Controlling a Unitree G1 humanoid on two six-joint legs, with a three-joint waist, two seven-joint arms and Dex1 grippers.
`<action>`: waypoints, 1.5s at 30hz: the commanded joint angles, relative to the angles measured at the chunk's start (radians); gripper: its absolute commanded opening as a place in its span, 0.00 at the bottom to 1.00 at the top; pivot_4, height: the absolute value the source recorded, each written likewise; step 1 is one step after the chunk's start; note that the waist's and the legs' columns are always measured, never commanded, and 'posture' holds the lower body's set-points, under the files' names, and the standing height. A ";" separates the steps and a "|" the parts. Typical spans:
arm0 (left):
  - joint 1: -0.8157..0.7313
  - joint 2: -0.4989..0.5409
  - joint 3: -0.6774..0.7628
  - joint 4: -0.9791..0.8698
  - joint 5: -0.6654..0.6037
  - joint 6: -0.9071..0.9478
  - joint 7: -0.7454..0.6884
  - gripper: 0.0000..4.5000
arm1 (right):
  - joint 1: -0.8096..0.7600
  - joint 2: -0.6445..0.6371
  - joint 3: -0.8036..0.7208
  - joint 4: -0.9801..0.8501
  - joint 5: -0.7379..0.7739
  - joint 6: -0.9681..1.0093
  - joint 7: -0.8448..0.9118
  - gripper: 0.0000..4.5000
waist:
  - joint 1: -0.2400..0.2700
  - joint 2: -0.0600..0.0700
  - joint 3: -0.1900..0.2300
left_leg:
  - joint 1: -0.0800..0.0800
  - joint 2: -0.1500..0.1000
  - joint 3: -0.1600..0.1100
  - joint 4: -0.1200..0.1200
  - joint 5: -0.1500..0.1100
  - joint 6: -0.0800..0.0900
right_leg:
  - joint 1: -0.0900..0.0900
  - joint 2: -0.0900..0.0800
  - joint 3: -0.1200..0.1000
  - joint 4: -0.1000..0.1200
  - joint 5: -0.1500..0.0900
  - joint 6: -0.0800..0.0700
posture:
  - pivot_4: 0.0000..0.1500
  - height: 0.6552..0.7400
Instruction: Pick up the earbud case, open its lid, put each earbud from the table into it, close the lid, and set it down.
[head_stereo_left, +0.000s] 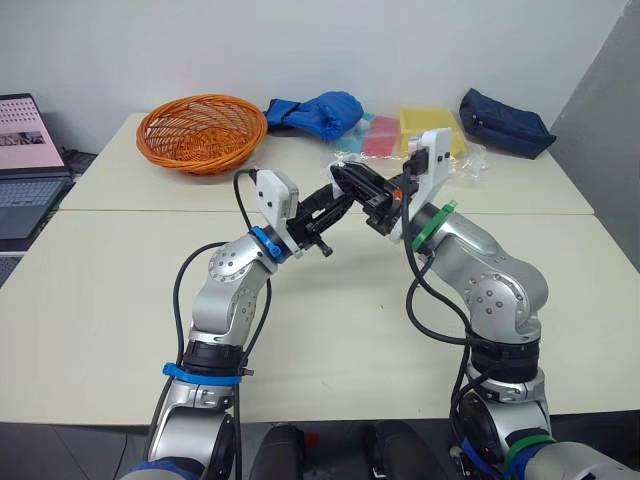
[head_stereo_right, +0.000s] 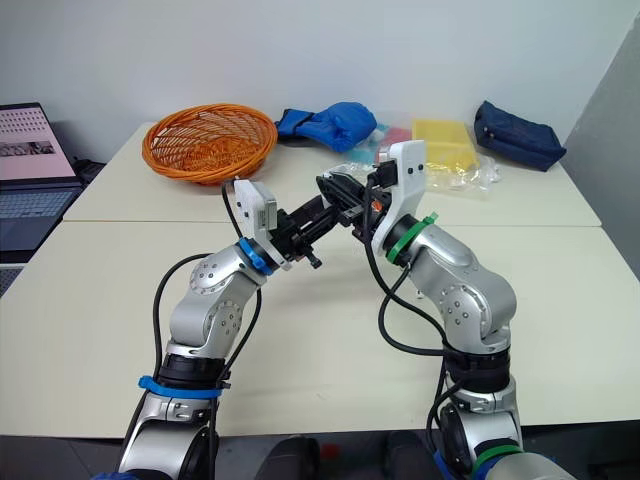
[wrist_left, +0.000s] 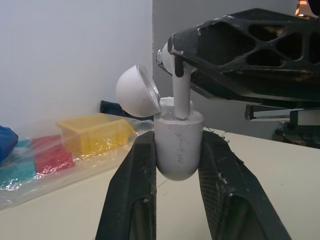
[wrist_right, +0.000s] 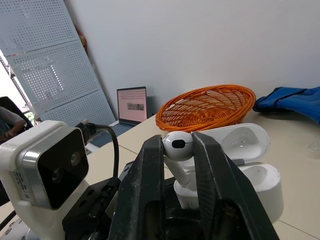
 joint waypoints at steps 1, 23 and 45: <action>-0.009 0.002 -0.003 -0.046 -0.002 -0.023 0.001 0.17 | -0.006 -0.006 0.006 -0.011 0.003 -0.027 -0.004 0.10 | 0.000 0.000 0.000 | 0.000 0.000 0.000 0.000 0.000 0.000 | 0.000 0.000 0.000 0.000 0.000 0.000 | 1.00 1.00; -0.035 -0.004 -0.003 -0.048 -0.015 -0.014 -0.003 0.17 | 0.029 -0.055 0.046 0.011 -0.019 -0.083 -0.011 0.60 | 0.000 0.000 0.000 | 0.000 0.000 0.000 0.000 0.000 0.000 | 0.000 0.000 0.000 0.000 0.000 0.000 | 1.00 1.00; -0.034 0.052 0.023 0.025 -0.016 -0.046 -0.062 0.17 | 0.038 -0.722 -0.016 -0.032 0.192 0.042 0.505 0.60 | 0.002 0.000 0.000 | 0.000 -0.001 0.000 -0.001 0.000 0.000 | 0.001 -0.001 0.000 -0.003 -0.002 -0.003 | 1.00 1.00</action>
